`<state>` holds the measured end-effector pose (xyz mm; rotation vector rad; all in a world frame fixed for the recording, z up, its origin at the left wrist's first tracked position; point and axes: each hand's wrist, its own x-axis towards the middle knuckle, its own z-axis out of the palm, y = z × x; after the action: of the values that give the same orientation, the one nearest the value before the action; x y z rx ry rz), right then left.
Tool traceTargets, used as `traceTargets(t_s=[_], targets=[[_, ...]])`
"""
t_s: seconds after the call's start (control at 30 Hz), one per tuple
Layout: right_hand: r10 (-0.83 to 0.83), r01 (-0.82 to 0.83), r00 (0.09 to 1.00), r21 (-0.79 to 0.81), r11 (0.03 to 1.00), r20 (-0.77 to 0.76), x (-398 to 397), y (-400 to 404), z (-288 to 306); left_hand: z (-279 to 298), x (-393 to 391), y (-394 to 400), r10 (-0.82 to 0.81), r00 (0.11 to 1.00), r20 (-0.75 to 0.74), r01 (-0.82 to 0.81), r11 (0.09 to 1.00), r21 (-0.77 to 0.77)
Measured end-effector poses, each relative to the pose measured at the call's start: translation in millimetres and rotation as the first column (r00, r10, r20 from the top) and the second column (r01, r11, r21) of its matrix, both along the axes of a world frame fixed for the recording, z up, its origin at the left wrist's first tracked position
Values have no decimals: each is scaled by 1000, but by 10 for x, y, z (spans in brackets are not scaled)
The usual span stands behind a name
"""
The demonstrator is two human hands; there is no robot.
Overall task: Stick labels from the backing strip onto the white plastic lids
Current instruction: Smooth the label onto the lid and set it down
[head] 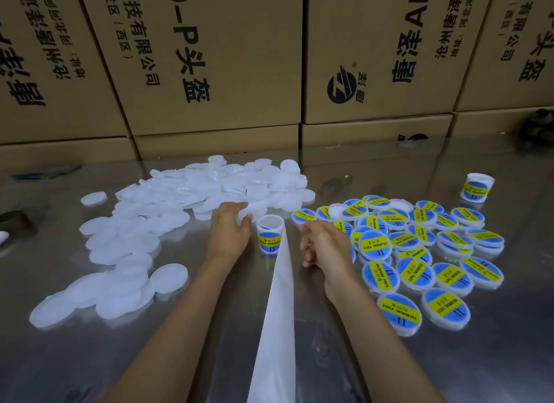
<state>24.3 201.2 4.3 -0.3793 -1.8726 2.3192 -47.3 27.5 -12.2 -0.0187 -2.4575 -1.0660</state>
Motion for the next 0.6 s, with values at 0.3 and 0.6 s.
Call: traceTargets(t_s=[0.3,0.6], targets=[[31,-30,999,28,999,-16,-53,-4,-30,-61,-284,1,-29,999,15,32,974,-223],[58,-47,997,214,976,-48,-89,-51,-116,256,42,-17,32,997,77,-73,775,628]])
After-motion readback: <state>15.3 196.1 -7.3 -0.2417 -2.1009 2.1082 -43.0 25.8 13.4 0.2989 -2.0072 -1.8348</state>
